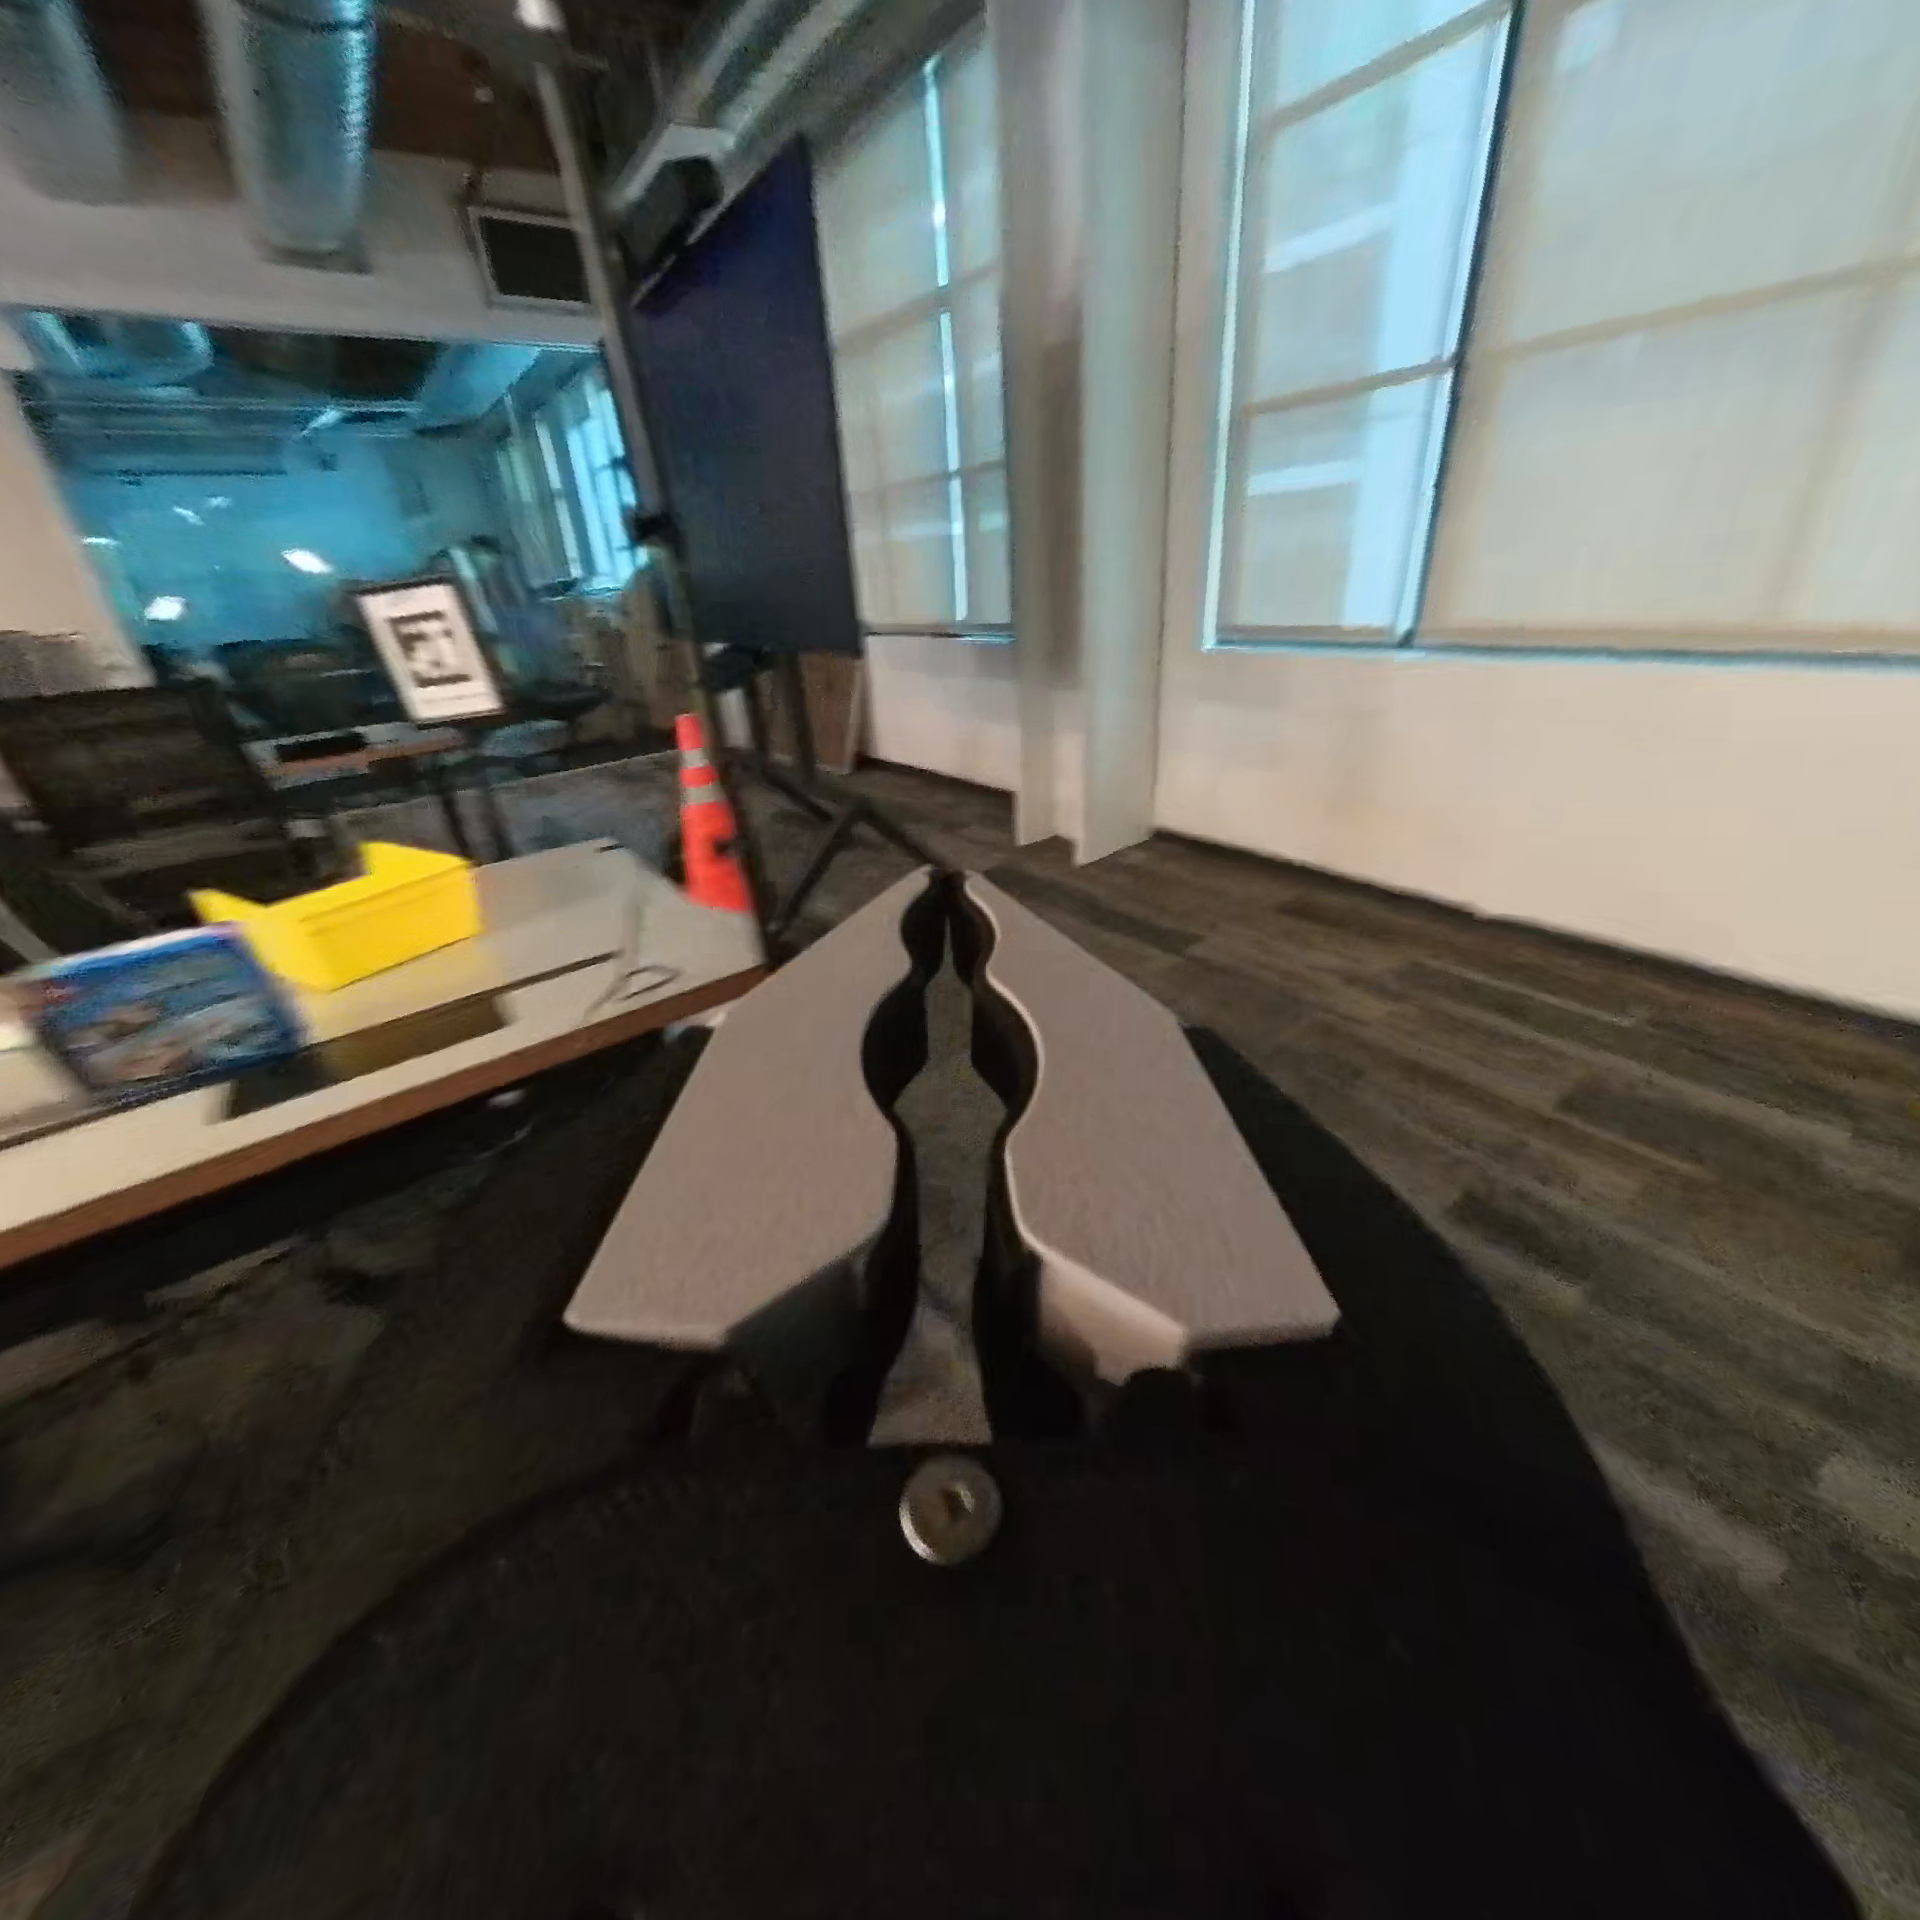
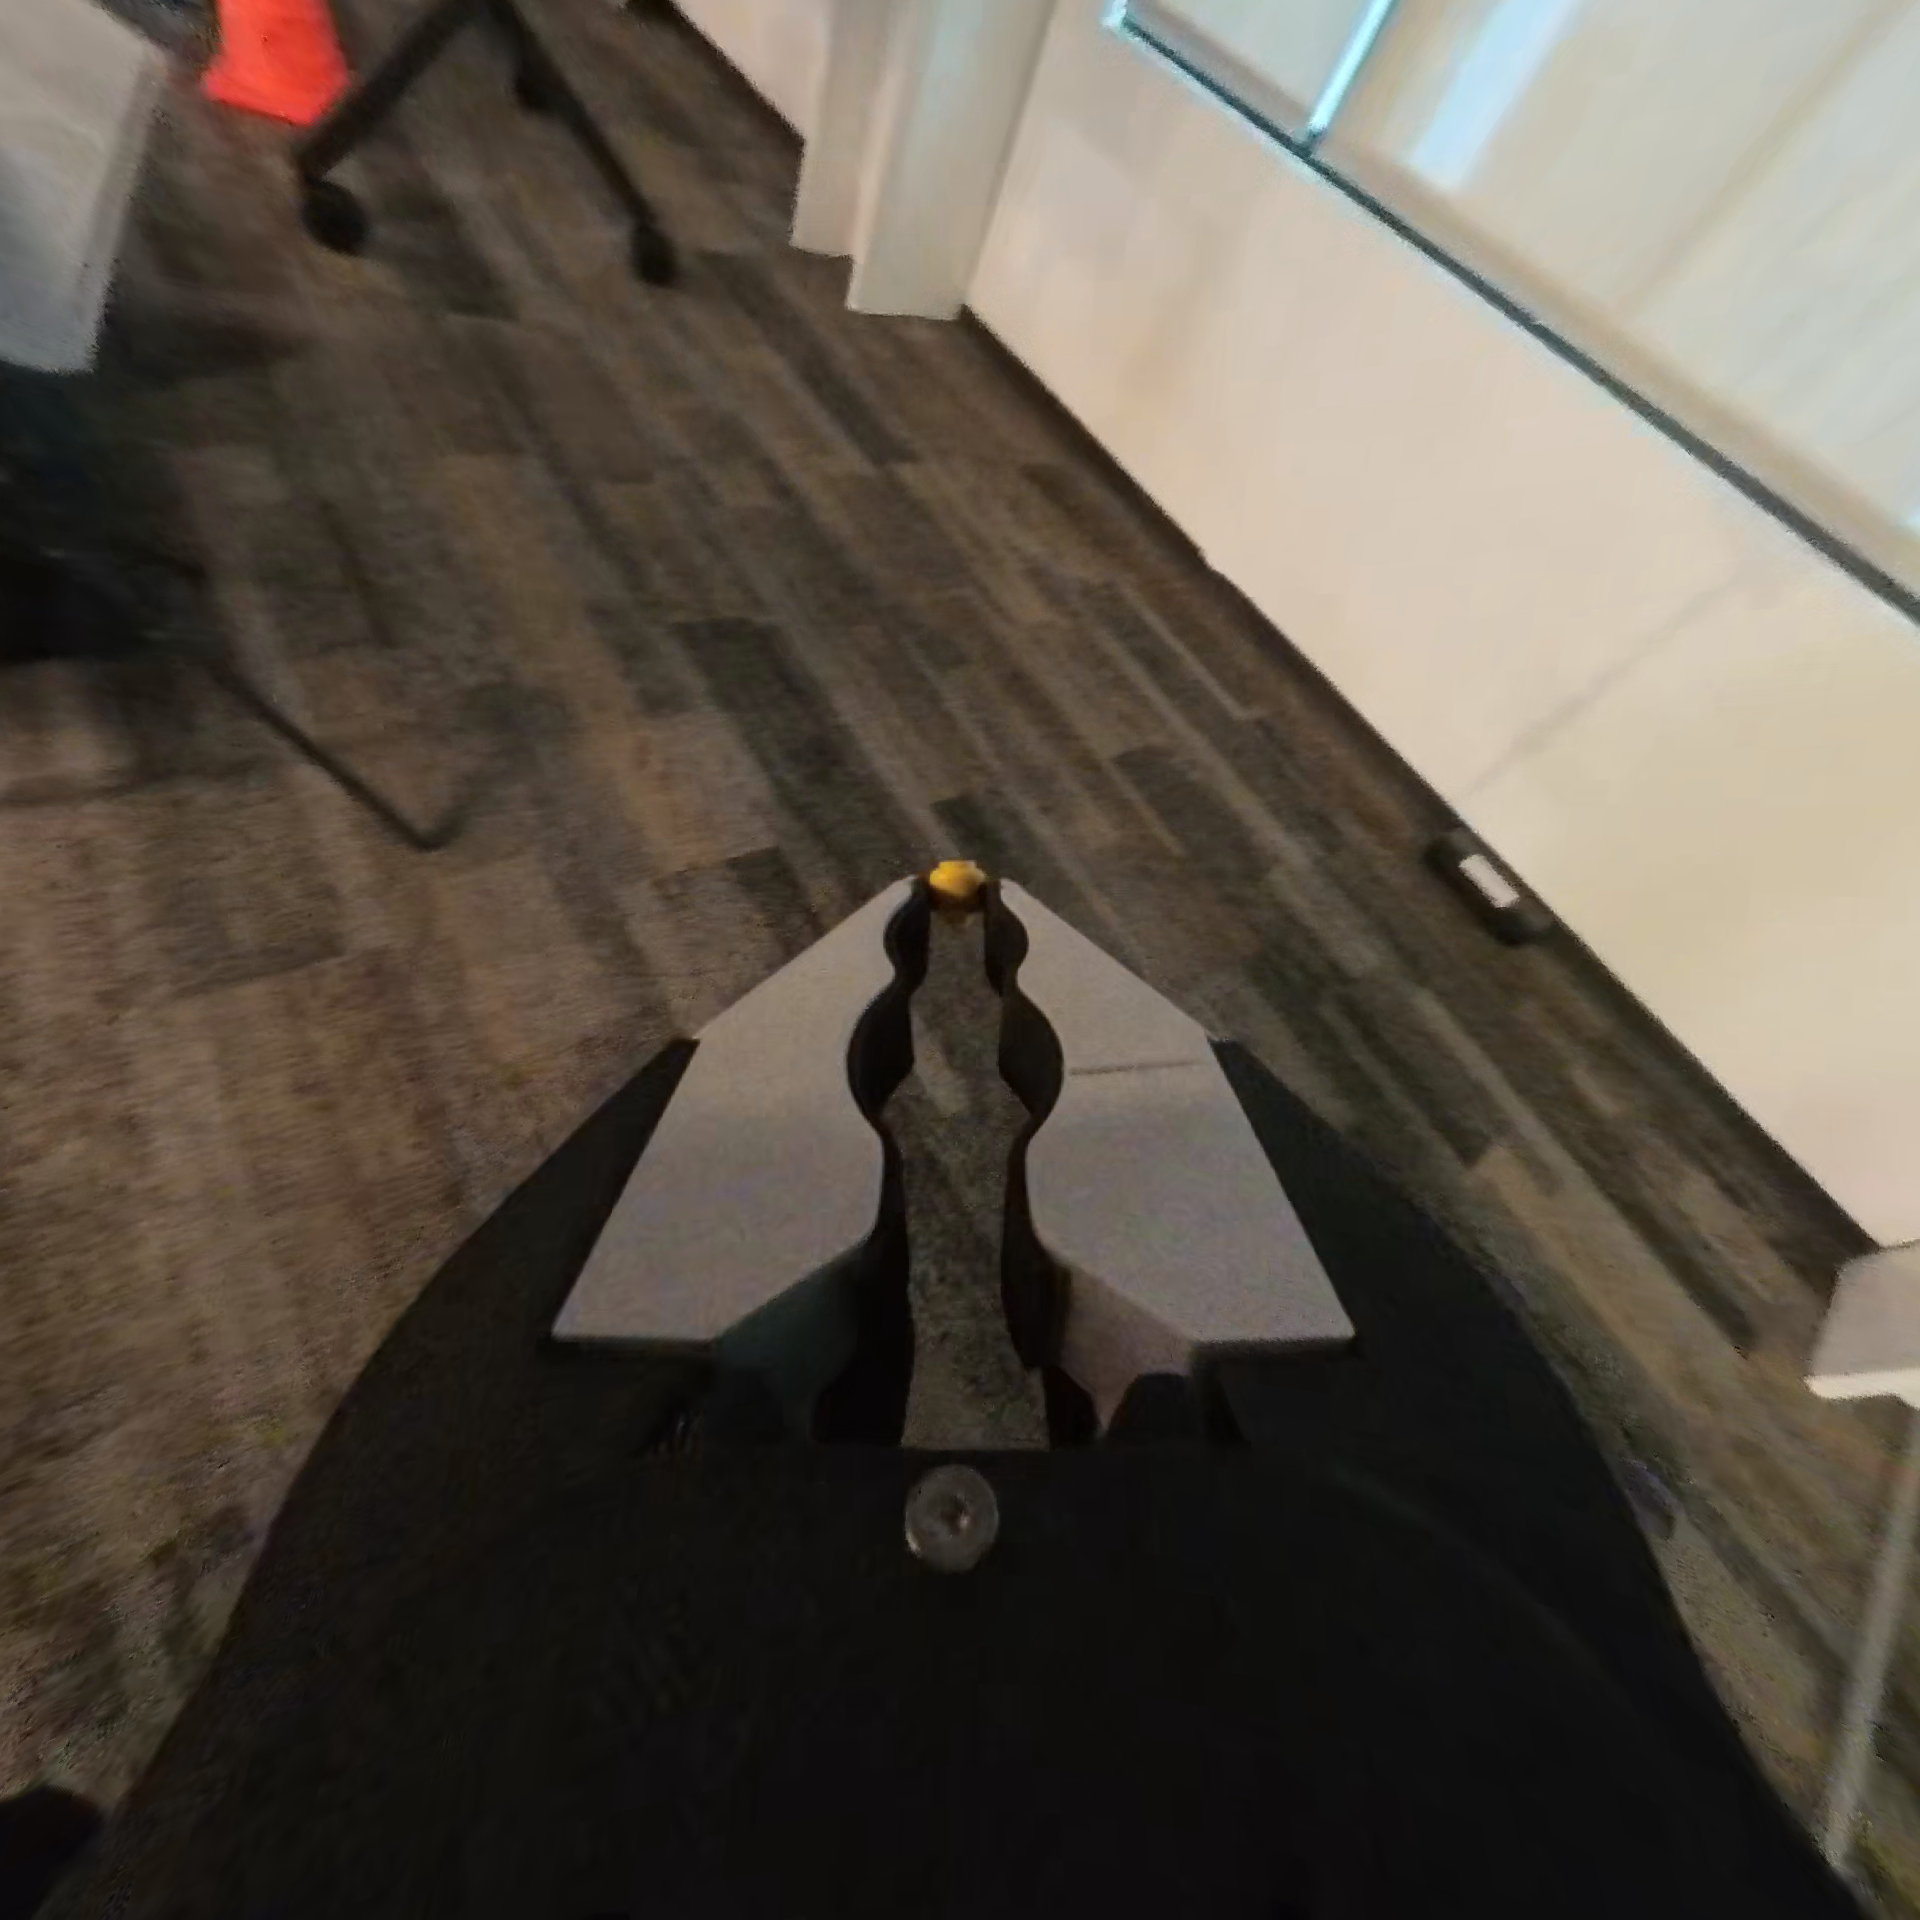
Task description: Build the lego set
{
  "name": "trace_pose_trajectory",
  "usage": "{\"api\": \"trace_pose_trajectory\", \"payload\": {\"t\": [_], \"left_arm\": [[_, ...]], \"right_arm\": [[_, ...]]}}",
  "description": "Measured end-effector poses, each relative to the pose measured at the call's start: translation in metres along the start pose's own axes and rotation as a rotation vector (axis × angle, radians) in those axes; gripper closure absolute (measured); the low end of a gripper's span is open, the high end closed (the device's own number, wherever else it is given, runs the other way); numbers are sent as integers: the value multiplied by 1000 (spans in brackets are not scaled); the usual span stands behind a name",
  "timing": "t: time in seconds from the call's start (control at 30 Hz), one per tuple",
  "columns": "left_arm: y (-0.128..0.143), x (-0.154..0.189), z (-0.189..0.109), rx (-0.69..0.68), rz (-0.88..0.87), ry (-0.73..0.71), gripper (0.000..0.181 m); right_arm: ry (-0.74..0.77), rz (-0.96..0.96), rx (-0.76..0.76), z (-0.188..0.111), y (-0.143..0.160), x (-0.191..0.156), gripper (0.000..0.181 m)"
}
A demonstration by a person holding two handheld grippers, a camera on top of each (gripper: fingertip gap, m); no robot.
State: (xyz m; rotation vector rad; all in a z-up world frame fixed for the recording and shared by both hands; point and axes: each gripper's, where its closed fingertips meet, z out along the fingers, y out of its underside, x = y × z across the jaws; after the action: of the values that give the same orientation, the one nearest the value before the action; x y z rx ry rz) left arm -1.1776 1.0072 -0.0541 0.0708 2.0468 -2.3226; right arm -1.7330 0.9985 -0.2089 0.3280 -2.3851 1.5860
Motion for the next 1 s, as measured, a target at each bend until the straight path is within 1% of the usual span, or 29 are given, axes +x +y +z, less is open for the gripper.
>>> {"api": "trace_pose_trajectory", "payload": {"t": [0.03,0.1,0.13,0.2,0.27,0.37,0.43,0.5,0.57,0.63,0.67,0.7,0.73,0.77,0.83,0.9,1.0], "left_arm": [[-1,25,29,22,-56,44,181],[-1,68,80,44,-155,124,181],[2,83,102,36,-172,135,181],[16,104,137,-1,-162,153,181],[34,113,169,-59,-117,158,180],[65,105,218,-140,-48,131,181],[87,98,260,-206,-30,120,181],[100,89,313,-222,2,92,181],[107,83,379,-205,21,74,181],[113,81,457,-222,22,83,181],[117,84,502,-243,6,127,181],[116,93,541,-245,-17,192,181],[112,99,580,-224,-36,247,181],[108,98,615,-196,-52,257,181],[107,89,685,-157,-90,240,181],[112,82,752,-118,-130,237,181],[129,58,851,-84,-160,189,181]], "right_arm": [[11,4,5,7,-1,19,173],[23,-3,13,27,-8,45,173],[26,-11,24,43,-15,55,173],[8,1,55,83,-36,65,173],[-32,8,109,135,-65,64,173],[-100,26,191,229,-116,41,173],[-155,62,214,297,-149,19,173],[-205,95,236,362,-182,-2,173],[-228,81,246,427,-217,-18,173],[-233,88,227,487,-254,-23,173],[-260,103,242,513,-279,-28,173],[-291,104,270,536,-305,-31,173],[-314,90,296,560,-329,-33,173],[-329,76,314,584,-350,-34,173],[-366,71,331,636,-387,-40,173],[-384,62,353,691,-417,-45,173],[-374,-5,388,782,-459,-55,173]]}}
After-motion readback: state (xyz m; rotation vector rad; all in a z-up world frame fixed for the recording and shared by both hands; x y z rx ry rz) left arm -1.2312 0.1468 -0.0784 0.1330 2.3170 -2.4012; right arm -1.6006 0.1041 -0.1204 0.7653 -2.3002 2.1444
